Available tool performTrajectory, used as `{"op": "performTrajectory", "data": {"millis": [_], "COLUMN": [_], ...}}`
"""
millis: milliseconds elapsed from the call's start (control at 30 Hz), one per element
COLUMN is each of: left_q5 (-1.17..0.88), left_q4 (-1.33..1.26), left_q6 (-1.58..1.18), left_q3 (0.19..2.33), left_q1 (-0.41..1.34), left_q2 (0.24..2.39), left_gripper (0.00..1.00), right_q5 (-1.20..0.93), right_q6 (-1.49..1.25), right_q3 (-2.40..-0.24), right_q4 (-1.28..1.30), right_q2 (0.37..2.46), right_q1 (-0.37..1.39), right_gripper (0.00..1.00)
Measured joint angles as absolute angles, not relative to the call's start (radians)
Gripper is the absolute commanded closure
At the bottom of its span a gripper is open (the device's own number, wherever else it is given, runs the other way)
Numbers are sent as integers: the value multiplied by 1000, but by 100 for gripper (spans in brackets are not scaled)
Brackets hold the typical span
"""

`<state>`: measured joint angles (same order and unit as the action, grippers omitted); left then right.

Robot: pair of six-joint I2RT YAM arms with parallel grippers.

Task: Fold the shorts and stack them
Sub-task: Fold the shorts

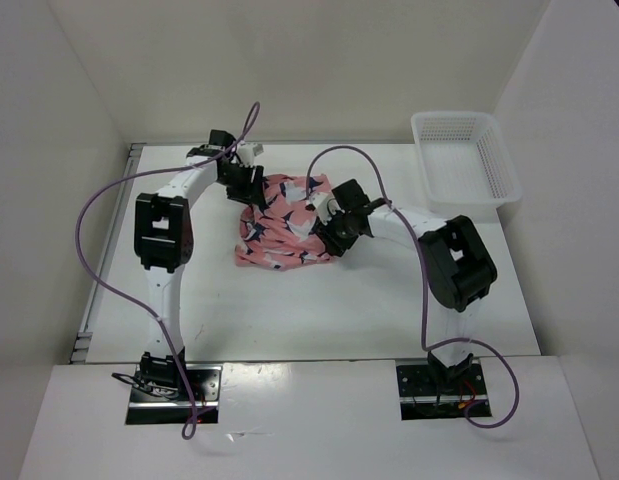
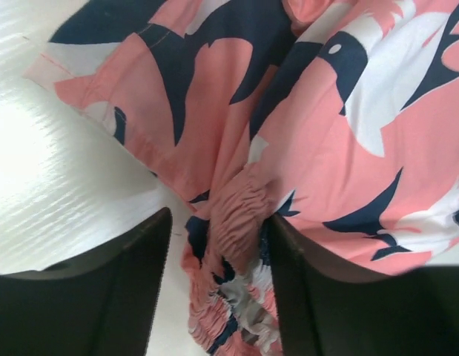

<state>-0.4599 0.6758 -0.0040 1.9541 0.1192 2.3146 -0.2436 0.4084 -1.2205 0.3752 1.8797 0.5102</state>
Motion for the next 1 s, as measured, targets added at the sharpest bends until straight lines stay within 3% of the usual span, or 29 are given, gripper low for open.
{"op": "performTrajectory", "data": {"millis": [133, 167, 267, 567, 767, 1000], "left_q5": [-457, -458, -465, -455, -291, -79], "left_q4": [672, 672, 677, 616, 485, 458], "left_q6": [-4, -1, -5, -5, -6, -4], "left_q3": [1954, 1954, 1954, 1945, 1698, 1453], "left_q1": [116, 112, 107, -44, -268, -236], "left_q2": [2314, 2313, 2290, 1971, 1781, 1769], "left_gripper": [2, 0, 0, 0, 0, 0], "right_q5": [-247, -253, -282, -136, 20, 45], "right_q6": [416, 411, 374, 304, 325, 334], "right_q3": [-1296, -1322, -1409, -1402, -1188, -1048], "right_q4": [405, 410, 403, 151, 36, 19], "right_q2": [1868, 1859, 1798, 1520, 1487, 1446], "right_q1": [510, 508, 489, 263, 125, 125], "right_gripper": [29, 27, 18, 14, 11, 10]}}
